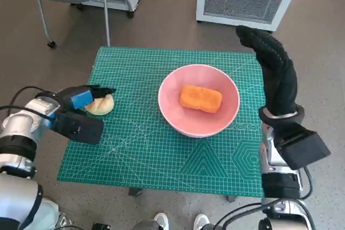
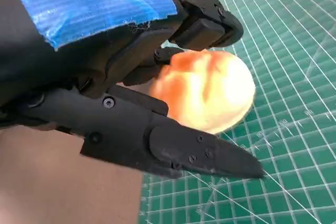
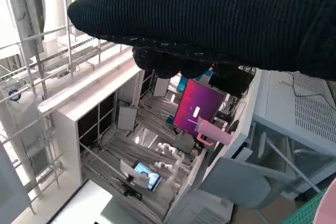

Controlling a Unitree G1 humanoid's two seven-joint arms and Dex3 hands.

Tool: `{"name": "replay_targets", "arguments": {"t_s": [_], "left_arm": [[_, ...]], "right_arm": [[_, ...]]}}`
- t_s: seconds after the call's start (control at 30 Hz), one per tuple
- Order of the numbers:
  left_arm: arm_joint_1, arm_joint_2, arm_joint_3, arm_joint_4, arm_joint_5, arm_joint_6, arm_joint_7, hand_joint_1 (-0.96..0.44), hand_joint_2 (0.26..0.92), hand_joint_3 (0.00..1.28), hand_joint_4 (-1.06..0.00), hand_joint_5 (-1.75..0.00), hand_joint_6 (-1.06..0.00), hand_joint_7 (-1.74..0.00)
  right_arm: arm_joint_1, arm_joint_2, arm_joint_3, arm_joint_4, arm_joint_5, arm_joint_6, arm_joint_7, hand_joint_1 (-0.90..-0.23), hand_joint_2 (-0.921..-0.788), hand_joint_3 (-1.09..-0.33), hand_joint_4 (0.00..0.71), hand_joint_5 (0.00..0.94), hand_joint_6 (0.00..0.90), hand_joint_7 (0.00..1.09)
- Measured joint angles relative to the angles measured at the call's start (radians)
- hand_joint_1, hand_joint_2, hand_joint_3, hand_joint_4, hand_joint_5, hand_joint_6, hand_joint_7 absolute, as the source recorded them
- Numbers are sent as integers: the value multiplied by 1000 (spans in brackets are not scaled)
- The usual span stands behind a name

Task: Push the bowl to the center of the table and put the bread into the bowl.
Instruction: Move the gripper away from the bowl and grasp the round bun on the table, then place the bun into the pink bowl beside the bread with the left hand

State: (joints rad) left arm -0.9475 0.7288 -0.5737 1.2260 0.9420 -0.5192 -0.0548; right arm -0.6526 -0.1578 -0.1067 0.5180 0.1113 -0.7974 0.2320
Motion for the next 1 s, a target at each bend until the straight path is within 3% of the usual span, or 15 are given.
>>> {"name": "replay_targets", "arguments": {"t_s": [0.03,0.07,0.1,0.13,0.23,0.33,0.43,0.67,1.0], "left_arm": [[-2,0,-7,0,1,4,5,17,893,39,-653,-38,-682,-59],[-4,0,-12,0,2,8,12,14,899,52,-648,-263,-665,-293],[-6,0,-20,0,3,10,22,9,907,95,-614,-620,-613,-661],[-7,0,-26,1,5,11,33,7,912,101,-619,-837,-606,-856],[-9,1,-47,0,11,6,69,3,918,81,-646,-1109,-640,-1015],[-9,5,-60,-4,19,-12,96,2,919,65,-656,-1245,-682,-985],[-9,14,-63,-21,20,-38,101,2,920,64,-648,-1304,-700,-969],[-9,46,-52,-94,6,-108,80,1,920,73,-647,-1256,-665,-1078],[-19,125,60,-300,-84,-184,64,0,920,62,-663,-1187,-667,-1130]], "right_arm": [[0,0,-1,0,0,0,-1,-668,-921,-836,240,1,-1,643],[0,0,-1,-1,-1,0,-2,-668,-921,-836,241,1,-1,643],[1,0,-1,-1,-1,0,-3,-667,-921,-835,241,1,-1,642],[1,0,-1,-2,-1,0,-4,-667,-921,-835,241,1,-1,641],[2,0,-1,-5,-2,0,-6,-666,-921,-836,240,0,-1,640],[3,0,-1,-7,-2,0,-11,-665,-921,-836,240,0,-1,639],[3,0,-1,-7,-2,0,-13,-665,-921,-836,240,1,-1,639],[4,0,0,-7,-2,2,-13,-662,-921,-836,241,1,-1,638],[4,1,3,-6,-1,9,-13,-669,-921,-835,240,0,-1,642]]}}
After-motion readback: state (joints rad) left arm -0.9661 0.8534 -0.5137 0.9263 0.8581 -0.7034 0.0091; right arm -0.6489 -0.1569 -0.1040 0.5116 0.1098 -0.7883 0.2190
